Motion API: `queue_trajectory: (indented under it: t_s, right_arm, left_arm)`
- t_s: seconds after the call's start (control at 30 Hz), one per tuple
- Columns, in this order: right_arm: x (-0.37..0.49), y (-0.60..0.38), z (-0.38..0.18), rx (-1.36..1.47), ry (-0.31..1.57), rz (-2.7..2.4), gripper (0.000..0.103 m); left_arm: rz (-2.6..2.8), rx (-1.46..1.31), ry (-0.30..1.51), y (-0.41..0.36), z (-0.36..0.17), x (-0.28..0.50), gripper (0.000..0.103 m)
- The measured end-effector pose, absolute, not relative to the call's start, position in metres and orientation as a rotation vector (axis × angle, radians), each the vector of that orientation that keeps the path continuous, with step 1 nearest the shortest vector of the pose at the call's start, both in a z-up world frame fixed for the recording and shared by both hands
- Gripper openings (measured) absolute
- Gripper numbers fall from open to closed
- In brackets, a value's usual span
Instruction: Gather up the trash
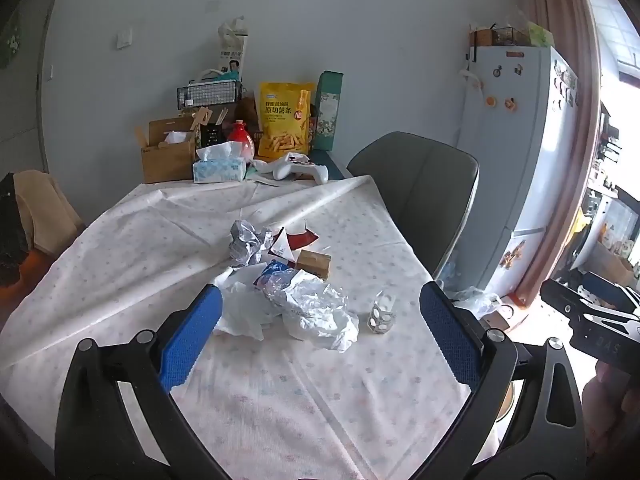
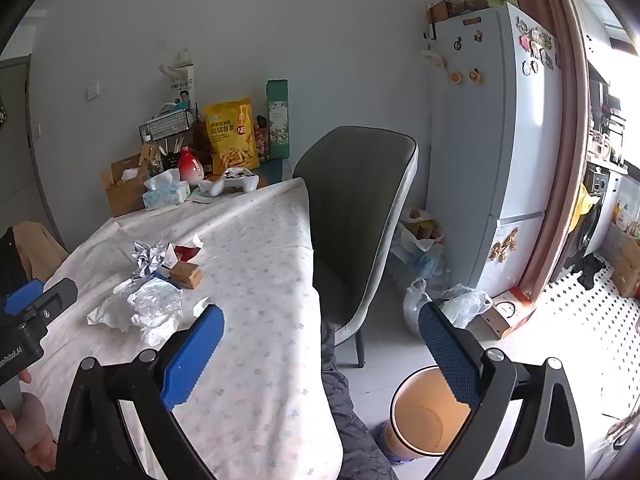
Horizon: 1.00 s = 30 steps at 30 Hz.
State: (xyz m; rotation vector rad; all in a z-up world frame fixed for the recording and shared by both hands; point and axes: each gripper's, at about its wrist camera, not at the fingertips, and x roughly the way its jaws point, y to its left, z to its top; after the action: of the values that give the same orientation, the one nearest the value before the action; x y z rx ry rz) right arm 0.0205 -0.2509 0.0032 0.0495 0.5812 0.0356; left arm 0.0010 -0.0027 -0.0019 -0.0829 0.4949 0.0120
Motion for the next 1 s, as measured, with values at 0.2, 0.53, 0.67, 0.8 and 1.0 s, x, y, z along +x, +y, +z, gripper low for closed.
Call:
queue_trajectory:
  t_s: [0.2, 0.53, 0.67, 0.8, 1.0]
  right_arm:
    - [0.018, -0.251, 0.002, 0.05, 0.572, 0.043, 0.095]
    - [0.015, -0.245, 0.004, 0.041, 0.549, 0.054, 0.095]
    - [0.016, -0.246, 0.002, 0.051, 0.557, 0.056, 0.095]
    - [0.017, -0.247, 0.002, 0.05, 0.559, 0.053, 0.095]
    - [0.018, -0.248, 0.001, 0.053, 0.564, 0.041, 0.095]
  left_arm:
    - [0.015, -0.085, 0.489, -0.003, -0.002, -0.001, 0.098]
    - [0.01, -0.084, 0.491, -0.005, -0.006, 0.005, 0.098]
    - [0.012, -0.089, 0.487, -0.001, -0.001, -0.002, 0.098]
    - [0.015, -0.097, 0.485, 0.0, 0.0, -0.003, 0.098]
    - [0.019, -0.093, 0.489, 0.0, 0.002, -0.004, 0.098]
